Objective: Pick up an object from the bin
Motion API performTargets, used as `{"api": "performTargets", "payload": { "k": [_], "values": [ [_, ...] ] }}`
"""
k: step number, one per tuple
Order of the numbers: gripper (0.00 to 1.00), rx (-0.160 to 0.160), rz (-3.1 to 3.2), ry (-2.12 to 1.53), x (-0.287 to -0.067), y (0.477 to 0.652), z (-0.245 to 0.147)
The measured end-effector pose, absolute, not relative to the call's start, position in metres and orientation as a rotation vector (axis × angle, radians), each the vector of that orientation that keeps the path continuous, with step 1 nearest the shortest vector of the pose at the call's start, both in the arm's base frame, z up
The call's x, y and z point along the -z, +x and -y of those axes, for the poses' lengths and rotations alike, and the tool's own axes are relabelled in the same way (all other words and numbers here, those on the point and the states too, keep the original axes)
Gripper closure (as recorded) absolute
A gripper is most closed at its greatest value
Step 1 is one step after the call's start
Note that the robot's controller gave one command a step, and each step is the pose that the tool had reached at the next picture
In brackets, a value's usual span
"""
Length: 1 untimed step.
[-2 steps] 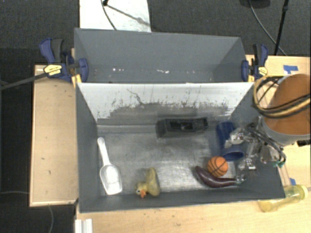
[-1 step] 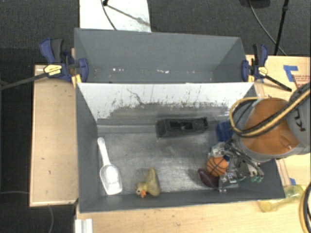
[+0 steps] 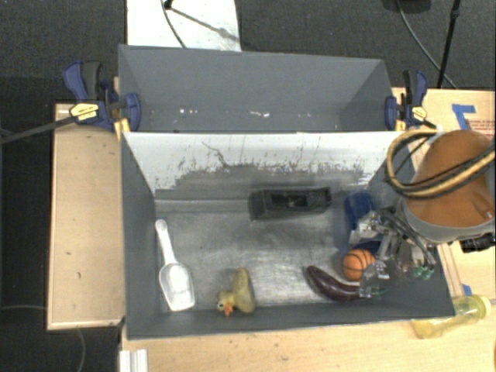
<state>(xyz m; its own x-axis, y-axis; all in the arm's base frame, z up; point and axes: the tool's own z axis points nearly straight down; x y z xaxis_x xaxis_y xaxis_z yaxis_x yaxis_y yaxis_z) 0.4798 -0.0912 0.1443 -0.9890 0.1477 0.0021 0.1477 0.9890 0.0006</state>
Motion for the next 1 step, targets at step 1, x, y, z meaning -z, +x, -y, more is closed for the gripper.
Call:
{"api": "performTargets", "payload": {
  "k": [1],
  "values": [
    [0.00,-0.001,3.147,0.021,-0.1275,0.4801,0.0780]
  ]
}}
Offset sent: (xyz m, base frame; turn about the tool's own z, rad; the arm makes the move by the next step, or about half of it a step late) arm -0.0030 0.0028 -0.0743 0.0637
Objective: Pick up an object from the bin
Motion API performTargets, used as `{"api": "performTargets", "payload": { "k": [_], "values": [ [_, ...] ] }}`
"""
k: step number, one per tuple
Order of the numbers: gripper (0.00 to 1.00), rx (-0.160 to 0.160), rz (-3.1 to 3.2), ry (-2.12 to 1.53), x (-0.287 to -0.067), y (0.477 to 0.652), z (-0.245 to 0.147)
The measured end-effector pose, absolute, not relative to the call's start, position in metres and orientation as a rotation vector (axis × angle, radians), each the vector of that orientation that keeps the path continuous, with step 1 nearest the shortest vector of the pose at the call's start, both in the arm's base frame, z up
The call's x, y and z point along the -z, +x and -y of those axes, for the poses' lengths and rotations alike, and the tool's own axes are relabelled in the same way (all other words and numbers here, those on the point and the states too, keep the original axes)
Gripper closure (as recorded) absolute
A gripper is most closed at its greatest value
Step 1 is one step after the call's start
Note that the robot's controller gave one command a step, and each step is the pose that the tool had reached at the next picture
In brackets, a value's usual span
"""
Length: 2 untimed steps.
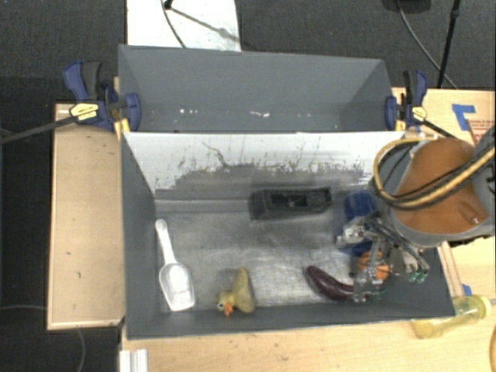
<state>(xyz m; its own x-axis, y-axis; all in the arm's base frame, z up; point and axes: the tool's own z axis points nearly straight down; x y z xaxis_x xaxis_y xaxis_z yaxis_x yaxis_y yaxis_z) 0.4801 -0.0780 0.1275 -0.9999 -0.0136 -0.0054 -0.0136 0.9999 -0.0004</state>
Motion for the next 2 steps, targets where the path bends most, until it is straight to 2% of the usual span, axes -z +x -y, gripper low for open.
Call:
{"api": "performTargets", "payload": {
  "k": [1,2],
  "values": [
    [0.00,0.000,-3.131,0.227,-0.087,0.478,0.085],
    [1.00,-0.004,-3.131,0.210,-0.072,0.482,0.097]
  ]
}}
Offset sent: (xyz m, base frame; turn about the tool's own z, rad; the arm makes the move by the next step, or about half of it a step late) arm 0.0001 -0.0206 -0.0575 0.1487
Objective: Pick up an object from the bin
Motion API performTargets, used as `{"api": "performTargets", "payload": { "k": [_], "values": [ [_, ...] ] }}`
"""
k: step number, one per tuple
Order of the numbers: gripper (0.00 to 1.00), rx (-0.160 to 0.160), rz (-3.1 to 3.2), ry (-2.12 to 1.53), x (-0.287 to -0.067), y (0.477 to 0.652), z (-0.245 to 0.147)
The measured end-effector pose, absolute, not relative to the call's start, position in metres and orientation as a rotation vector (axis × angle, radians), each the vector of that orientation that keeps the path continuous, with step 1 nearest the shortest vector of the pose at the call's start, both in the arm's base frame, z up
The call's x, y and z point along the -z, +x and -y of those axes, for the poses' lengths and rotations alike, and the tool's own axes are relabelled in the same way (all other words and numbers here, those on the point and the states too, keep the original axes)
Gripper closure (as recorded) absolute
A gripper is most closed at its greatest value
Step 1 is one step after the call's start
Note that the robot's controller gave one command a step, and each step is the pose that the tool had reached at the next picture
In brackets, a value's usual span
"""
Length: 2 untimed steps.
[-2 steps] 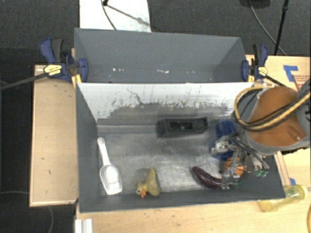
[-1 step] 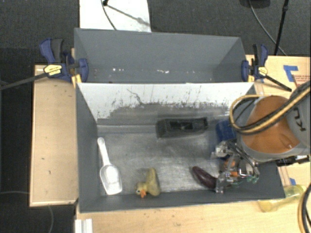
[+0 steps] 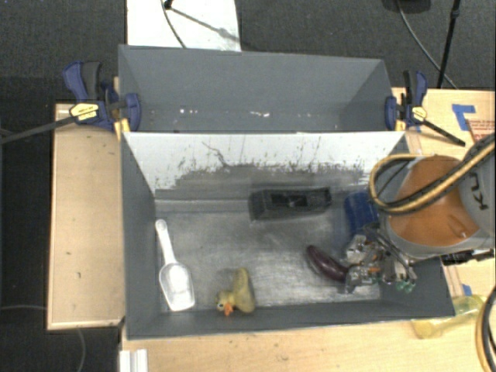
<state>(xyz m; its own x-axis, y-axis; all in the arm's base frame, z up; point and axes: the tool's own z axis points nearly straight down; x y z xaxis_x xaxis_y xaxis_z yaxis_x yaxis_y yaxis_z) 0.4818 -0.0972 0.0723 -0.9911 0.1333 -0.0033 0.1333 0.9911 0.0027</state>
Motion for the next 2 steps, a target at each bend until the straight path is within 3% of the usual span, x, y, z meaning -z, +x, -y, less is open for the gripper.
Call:
{"api": "performTargets", "payload": {
  "k": [2],
  "values": [
    [1.00,-0.004,-3.133,0.208,-0.0760,0.4811,0.0970]
  ]
}}
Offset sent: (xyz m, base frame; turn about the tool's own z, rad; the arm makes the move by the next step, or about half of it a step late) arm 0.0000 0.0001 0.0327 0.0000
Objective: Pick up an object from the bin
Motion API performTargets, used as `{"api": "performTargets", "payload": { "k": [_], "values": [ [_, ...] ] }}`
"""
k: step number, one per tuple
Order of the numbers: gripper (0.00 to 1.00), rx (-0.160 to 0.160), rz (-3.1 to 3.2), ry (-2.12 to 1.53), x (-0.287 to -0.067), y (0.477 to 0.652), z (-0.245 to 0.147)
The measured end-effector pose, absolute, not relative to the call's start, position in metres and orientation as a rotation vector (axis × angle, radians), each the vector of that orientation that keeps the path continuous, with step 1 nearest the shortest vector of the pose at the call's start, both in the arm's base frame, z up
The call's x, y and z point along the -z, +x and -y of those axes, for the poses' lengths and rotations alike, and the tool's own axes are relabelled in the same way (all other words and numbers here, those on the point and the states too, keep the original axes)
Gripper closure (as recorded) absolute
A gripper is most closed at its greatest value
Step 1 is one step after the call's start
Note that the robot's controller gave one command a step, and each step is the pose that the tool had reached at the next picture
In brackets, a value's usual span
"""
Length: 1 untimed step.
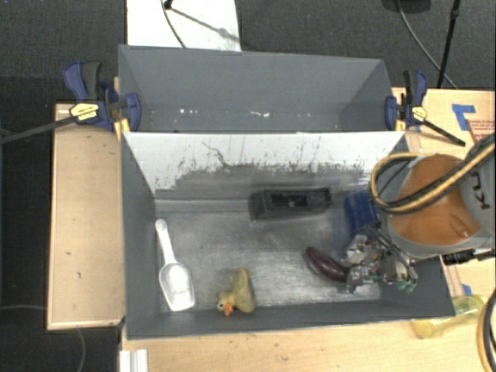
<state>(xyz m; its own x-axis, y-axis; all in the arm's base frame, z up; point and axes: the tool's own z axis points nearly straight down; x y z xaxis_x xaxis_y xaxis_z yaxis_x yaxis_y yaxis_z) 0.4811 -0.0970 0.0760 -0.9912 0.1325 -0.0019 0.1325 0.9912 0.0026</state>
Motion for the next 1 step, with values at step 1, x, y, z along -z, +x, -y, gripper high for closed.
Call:
{"api": "performTargets", "payload": {
  "k": [1],
  "values": [
    [1.00,-0.003,-3.140,0.207,-0.0887,0.4794,0.0971]
  ]
}}
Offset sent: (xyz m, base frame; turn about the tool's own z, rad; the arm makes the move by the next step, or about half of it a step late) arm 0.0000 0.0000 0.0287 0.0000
